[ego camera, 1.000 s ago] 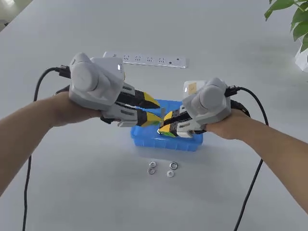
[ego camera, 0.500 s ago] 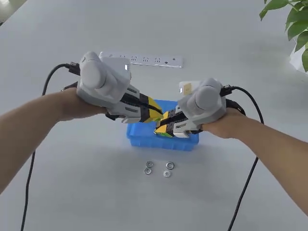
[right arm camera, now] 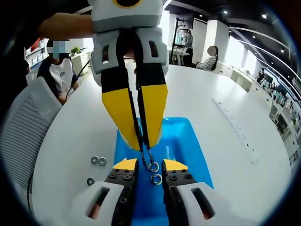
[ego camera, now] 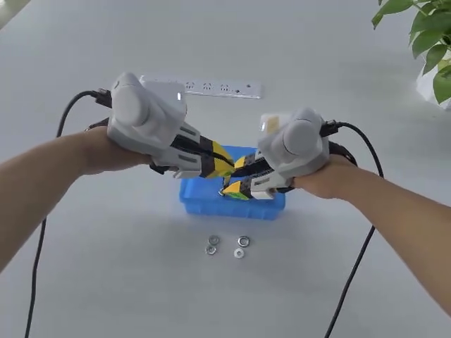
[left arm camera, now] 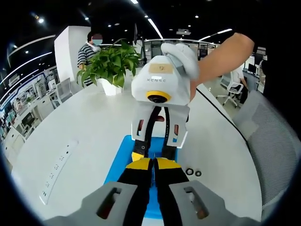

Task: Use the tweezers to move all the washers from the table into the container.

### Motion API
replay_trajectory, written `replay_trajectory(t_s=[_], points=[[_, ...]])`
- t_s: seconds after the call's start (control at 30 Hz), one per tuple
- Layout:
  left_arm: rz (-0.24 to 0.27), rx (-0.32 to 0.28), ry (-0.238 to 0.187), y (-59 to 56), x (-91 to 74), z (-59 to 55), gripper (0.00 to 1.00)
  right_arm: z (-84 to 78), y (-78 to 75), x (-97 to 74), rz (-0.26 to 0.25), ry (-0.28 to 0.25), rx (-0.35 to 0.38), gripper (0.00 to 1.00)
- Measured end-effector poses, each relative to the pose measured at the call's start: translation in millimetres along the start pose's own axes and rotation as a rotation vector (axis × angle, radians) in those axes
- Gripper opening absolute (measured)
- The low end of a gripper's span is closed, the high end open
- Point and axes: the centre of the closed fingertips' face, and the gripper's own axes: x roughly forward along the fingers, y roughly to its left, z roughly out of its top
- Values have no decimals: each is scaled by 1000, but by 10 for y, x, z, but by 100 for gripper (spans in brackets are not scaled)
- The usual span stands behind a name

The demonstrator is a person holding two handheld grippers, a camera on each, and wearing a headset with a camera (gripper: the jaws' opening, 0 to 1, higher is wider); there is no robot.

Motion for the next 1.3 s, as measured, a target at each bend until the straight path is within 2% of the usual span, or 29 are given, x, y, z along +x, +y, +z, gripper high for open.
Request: replay_trajectory(t_s=[0.4, 0.83, 1.3], points=[[0, -8, 15, -8, -34, -15, 5, 3, -12, -212, -53, 1, 57, 34], [27, -5, -9, -11, -140, 139, 5, -1, -7, -616, -166, -28, 122, 51], [58, -14, -28, -55, -322, 319, 5, -86, 154, -939, -239, -28, 163, 55]])
